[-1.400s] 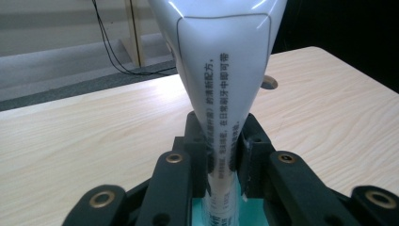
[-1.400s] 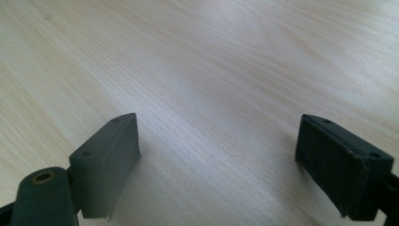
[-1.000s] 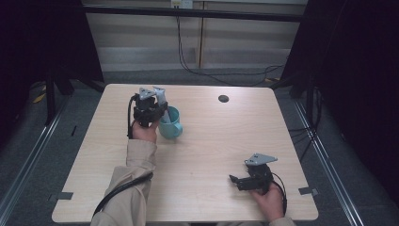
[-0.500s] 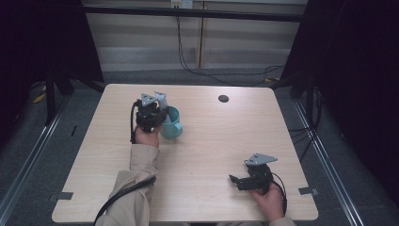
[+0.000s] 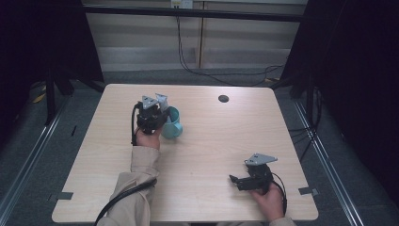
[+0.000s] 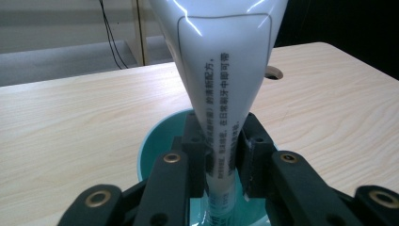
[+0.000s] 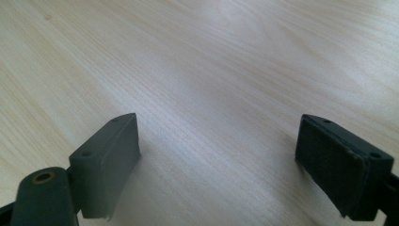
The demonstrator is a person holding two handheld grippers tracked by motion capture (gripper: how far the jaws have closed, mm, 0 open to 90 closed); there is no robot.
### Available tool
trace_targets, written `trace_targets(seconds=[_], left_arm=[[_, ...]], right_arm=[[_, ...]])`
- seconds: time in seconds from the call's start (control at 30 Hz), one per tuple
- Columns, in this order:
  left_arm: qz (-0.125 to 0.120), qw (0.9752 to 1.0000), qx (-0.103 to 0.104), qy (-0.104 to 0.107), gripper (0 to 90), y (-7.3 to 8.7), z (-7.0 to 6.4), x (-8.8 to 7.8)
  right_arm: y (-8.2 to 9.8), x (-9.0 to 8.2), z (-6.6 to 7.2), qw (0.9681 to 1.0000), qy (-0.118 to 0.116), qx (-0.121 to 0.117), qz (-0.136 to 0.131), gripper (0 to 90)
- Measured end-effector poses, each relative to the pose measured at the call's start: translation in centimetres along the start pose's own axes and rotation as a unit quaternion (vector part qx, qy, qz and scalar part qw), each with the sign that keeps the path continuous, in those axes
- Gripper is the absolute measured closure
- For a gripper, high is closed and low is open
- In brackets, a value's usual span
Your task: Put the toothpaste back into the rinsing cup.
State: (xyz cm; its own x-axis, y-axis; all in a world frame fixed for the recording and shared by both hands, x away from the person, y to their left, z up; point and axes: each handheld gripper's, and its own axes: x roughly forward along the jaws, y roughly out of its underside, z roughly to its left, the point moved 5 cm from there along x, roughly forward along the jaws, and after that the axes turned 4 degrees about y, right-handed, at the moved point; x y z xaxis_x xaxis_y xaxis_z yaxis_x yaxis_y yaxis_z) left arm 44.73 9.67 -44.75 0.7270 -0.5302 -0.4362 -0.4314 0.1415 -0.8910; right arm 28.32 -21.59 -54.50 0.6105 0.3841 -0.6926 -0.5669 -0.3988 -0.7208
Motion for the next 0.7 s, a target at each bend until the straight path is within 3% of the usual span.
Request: trace_targets(seconds=[0.33, 0.7], left_arm=[[-0.003, 1.0000, -0.002, 0.008, 72.8, 0.4, -0.1, -0.7], [0.001, 0.9999, -0.013, 0.006, 60.6, 0.8, 0.5, -1.2]], right_arm=[[0.0, 0.0, 0.0, 1.0000, 0.000, 0.000, 0.000, 13.5], [0.0, 0.0, 0.0, 1.0000, 0.000, 0.000, 0.000, 13.5]])
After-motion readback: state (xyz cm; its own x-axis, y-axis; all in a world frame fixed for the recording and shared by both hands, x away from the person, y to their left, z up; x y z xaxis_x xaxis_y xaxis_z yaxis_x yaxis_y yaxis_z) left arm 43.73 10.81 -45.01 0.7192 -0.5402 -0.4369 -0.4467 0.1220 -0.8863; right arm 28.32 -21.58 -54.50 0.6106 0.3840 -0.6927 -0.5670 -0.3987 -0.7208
